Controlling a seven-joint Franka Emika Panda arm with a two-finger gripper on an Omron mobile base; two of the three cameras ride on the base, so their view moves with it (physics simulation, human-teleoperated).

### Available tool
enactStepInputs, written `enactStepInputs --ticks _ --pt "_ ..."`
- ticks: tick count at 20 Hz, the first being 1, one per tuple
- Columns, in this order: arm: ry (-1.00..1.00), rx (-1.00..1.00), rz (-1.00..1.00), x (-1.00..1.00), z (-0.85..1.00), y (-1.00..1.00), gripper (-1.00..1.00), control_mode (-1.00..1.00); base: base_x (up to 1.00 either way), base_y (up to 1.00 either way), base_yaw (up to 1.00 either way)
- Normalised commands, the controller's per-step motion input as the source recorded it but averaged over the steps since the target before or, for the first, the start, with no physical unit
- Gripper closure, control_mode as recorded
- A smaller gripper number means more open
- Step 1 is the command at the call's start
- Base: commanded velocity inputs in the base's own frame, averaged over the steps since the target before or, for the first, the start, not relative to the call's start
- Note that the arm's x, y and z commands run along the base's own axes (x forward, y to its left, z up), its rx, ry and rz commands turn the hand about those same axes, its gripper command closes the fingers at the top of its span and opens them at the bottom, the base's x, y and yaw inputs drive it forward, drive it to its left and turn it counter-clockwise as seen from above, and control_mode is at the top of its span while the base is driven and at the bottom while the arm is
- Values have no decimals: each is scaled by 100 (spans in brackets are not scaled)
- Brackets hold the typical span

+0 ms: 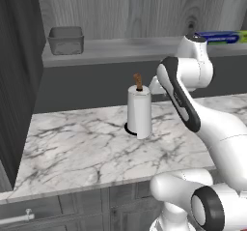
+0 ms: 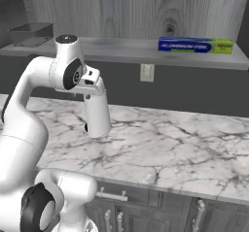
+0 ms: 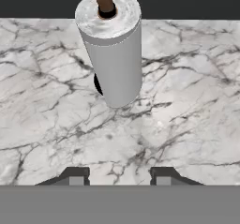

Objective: Retrieve the tupperware and aluminum foil from the cabinet and place them on the dining counter near the plate with garlic and kebab skewer to prepare for storing leftovers.

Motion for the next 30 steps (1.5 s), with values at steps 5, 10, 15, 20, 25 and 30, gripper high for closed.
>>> enactStepInputs --ticks 5,10,15,20,25,30 --pt "-20 1 0 -4 13 -1 -100 -100 0 0 0" --pt "-37 3 -6 -8 46 -1 -100 -100 0 0 0" --pt "-27 0 -19 -6 45 -20 -100 -100 0 0 0" --pt "-31 2 -14 -3 64 -4 -100 -100 0 0 0" --pt "-27 8 -4 0 71 2 -100 -100 0 0 0" --pt "-14 3 4 0 66 53 -100 -100 0 0 0"
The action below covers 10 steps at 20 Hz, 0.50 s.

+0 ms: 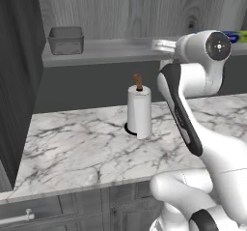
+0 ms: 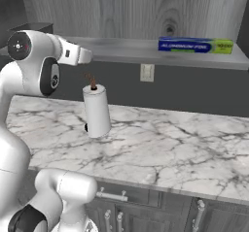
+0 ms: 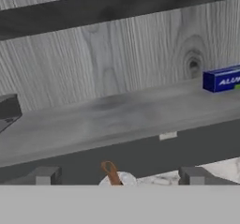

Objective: Retrieve the tupperware and aluminum foil from the cabinet and place them on the dining counter near the plate with garlic and kebab skewer to prepare for storing leftovers.

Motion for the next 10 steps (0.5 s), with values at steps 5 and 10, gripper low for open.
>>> enactStepInputs --ticks 5,10 --pt "-4 0 10 0 43 87 -100 -100 0 0 0" --pt "0 0 12 0 18 80 -100 -100 0 0 0"
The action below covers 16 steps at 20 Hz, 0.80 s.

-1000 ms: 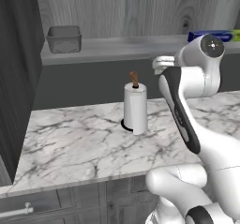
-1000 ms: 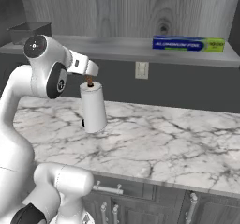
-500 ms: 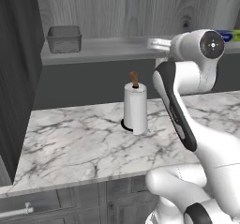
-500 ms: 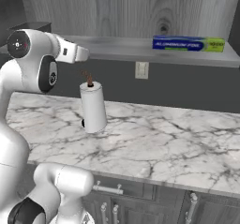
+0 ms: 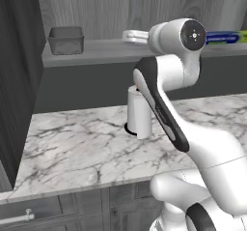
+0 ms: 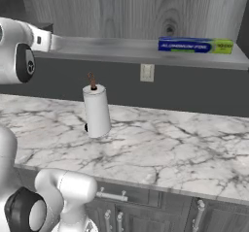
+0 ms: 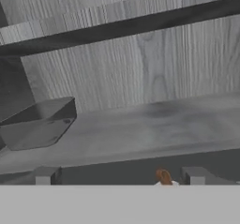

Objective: Retrieve the tupperware and aluminum foil from the cabinet and place them on the dining counter near the plate with garlic and kebab skewer to prepare for storing leftovers.

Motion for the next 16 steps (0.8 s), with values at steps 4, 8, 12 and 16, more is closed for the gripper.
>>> enactStepInputs --ticks 4,8,12,16 --pt "4 -2 9 7 0 66 -100 -100 0 0 0" --pt "15 -3 2 35 0 48 -100 -100 0 0 0" --pt "13 0 0 49 0 30 -100 -100 0 0 0" --pt "11 0 0 55 0 39 -100 -100 0 0 0"
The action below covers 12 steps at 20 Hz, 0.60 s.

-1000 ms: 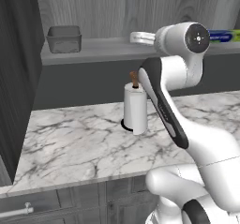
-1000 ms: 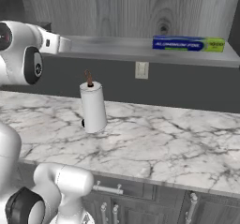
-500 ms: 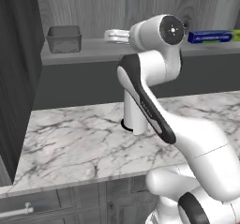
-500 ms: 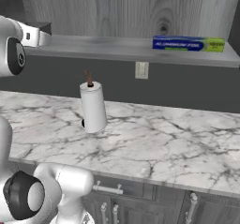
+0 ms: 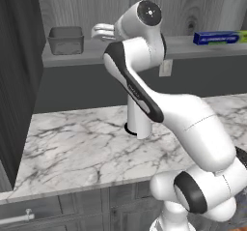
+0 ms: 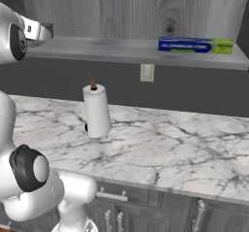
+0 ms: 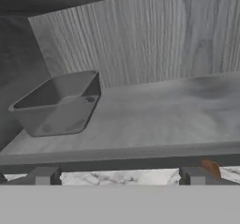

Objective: Retrieve the tupperware and aluminum foil from the cabinet and place them on the dining counter near the plate with garlic and kebab skewer to prepare for storing leftovers.

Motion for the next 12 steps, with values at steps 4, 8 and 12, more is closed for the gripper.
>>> enactStepInputs --ticks 4,8,12 --pt "4 0 0 55 -4 36 -100 -100 0 0 0" --pt "0 0 0 54 -9 36 -100 -100 0 0 0" --pt "0 0 0 52 -11 33 -100 -100 0 0 0"
